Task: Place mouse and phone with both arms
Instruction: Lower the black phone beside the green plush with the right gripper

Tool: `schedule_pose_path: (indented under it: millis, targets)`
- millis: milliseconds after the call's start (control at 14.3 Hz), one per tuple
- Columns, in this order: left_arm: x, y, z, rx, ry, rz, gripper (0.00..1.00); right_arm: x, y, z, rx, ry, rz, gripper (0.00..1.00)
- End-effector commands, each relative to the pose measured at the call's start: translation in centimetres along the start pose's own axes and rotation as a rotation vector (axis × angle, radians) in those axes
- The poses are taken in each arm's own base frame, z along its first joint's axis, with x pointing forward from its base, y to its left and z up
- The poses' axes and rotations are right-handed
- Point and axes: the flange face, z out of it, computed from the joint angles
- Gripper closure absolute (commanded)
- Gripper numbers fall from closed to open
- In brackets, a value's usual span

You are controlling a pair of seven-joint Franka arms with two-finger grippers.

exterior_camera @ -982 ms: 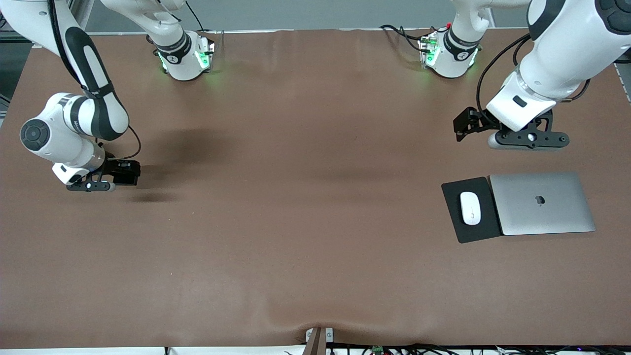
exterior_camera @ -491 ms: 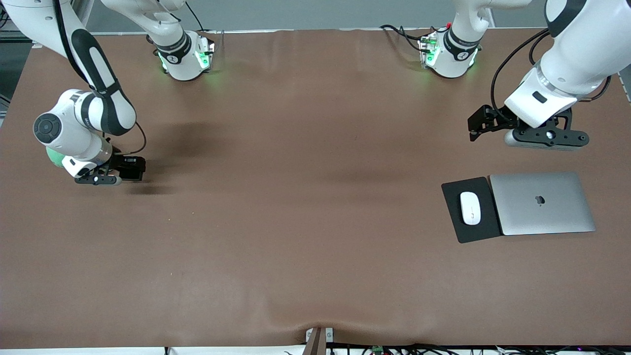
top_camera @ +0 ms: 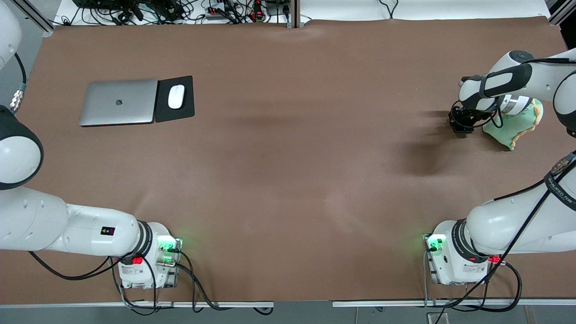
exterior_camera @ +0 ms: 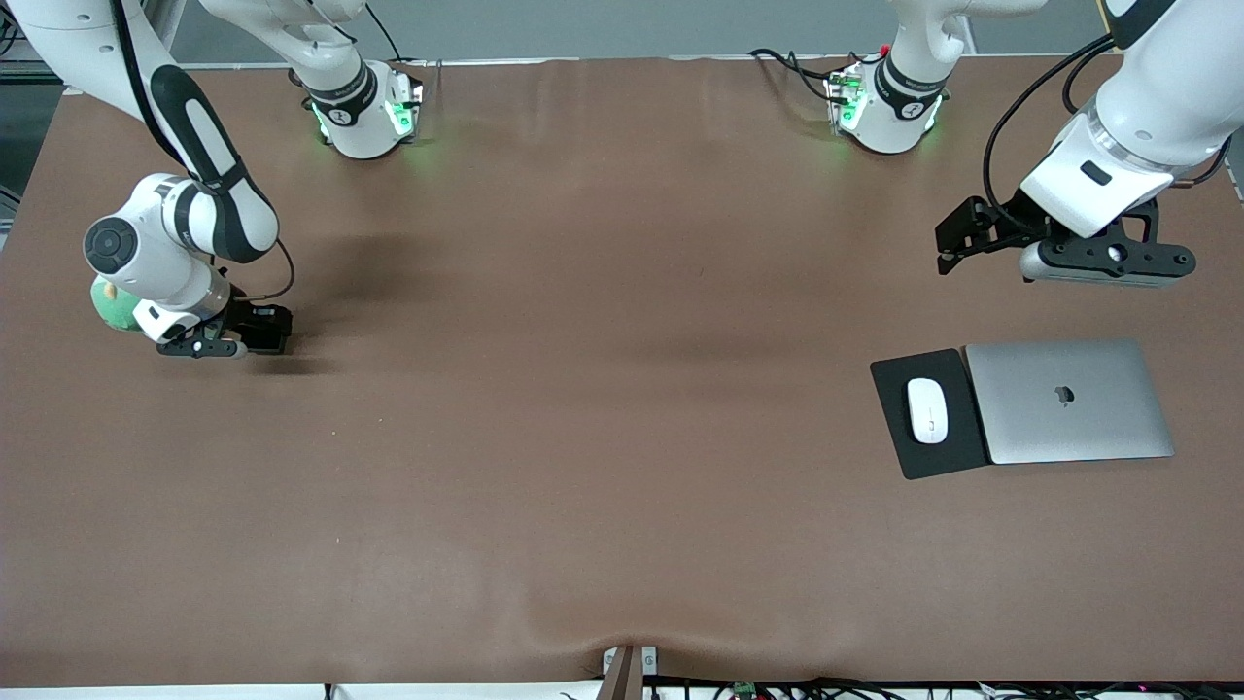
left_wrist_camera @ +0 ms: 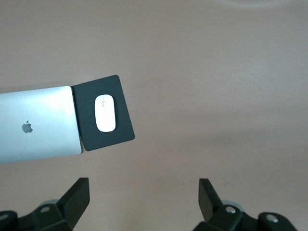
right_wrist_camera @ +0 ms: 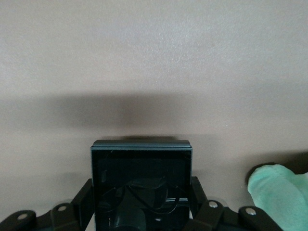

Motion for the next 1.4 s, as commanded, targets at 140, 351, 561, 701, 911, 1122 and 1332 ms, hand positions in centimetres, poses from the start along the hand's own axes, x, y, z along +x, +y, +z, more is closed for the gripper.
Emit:
schedule_pose_path:
  millis: [140, 351, 561, 701, 911, 1122, 1332]
  targets:
    - [0.0, 0.0, -0.3, -0.01, -0.021, -0.035, 0.0, -1.0, 0.4, 0.6, 0.01, 0.017, 0.003, 0.6]
    - [-0.5, 0.1, 0.0, 0.023, -0.057, -0.034, 0.0, -1.0, 0.8, 1.1, 0.005, 0.027, 0.012, 0.49]
    - [-0.7, 0.6, 0.1, 0.062, -0.055, -0.019, 0.0, -1.1, 0.7, 1.5, 0.005, 0.021, 0.015, 0.2]
    - [-0.7, 0.6, 0.7, 0.071, -0.069, -0.009, 0.0, -1.0, 0.5, 1.4, 0.006, 0.021, 0.018, 0.0]
    - [-0.8, 0.7, 0.8, 0.087, -0.067, 0.005, 0.0, -0.5, 0.0, -0.3, 0.011, 0.036, 0.003, 0.0]
    - [-0.5, 0.8, 0.8, 0.081, -0.058, -0.002, 0.0, 1.3, -0.4, -5.8, 0.035, 0.026, -0.014, 0.0]
    - [-0.5, 0.4, 0.6, 0.079, -0.056, -0.002, 0.0, 4.6, -0.9, -13.8, 0.058, 0.005, -0.041, 0.0]
